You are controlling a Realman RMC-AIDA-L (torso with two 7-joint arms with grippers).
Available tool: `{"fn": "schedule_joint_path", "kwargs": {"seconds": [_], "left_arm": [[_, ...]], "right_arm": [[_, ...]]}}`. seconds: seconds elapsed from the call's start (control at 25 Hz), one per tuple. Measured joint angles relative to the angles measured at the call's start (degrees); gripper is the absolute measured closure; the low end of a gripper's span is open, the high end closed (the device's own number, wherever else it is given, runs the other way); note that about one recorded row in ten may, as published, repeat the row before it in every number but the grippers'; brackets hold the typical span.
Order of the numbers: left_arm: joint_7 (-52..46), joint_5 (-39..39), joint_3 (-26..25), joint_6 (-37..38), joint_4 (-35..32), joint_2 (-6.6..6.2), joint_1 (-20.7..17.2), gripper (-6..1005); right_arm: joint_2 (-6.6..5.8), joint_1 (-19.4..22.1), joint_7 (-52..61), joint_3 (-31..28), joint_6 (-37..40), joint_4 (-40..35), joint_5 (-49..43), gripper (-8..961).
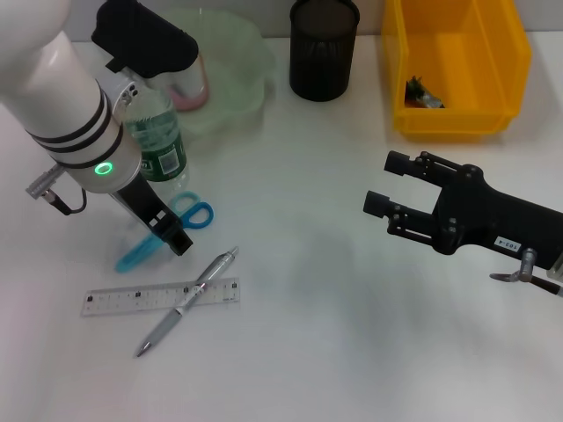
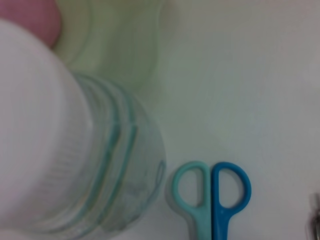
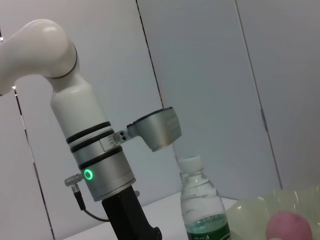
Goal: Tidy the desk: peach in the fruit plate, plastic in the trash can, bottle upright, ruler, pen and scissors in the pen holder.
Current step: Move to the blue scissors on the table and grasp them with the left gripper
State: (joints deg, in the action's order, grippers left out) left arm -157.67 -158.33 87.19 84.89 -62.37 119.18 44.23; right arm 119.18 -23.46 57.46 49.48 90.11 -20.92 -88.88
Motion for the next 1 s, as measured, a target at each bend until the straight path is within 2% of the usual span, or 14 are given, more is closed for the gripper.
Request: {"fn": "schedule_joint_path", "kwargs": {"seconds": [0.56, 1.0], "left_arm": [[0.0, 0.0, 0.0, -0.3, 0.8, 0.0, 0.7, 243], [0.0, 0.2, 0.7, -1.1, 4.0, 0.0, 2.9, 243]], "right_arm": [[0.09, 0.0, -0.1, 0.2, 0.2, 0.1, 0.0, 225], [0.09, 0.0, -0.1, 0.1, 0.3, 0.1, 0.0, 225]]}}
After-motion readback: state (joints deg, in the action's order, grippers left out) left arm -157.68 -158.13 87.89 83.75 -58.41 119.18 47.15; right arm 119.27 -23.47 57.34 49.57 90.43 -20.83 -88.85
